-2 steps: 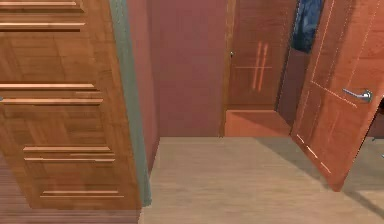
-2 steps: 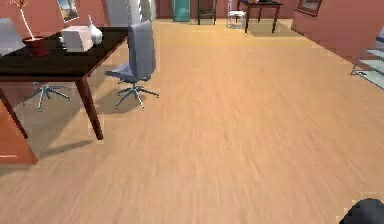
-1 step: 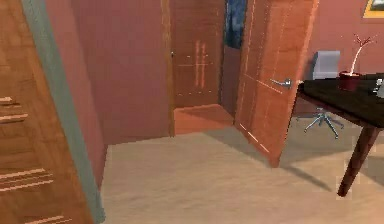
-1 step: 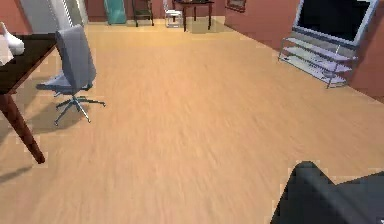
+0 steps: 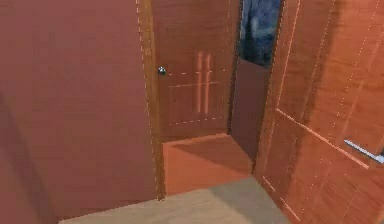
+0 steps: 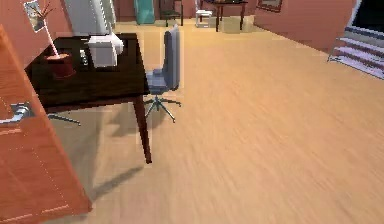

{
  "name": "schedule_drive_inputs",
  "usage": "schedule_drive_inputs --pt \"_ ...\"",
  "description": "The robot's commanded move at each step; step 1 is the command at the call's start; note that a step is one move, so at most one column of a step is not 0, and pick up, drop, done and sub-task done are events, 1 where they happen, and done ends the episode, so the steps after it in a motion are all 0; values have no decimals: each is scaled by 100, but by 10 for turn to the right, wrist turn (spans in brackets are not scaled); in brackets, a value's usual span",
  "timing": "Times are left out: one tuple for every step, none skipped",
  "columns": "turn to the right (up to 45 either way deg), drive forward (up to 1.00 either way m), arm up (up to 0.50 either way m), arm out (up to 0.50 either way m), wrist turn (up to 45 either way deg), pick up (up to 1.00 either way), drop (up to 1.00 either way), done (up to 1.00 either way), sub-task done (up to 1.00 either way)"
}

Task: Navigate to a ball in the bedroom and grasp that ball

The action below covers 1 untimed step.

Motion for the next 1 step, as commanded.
schedule_drive_inputs --pt "0 100 0 0 0 0 0 0 0"
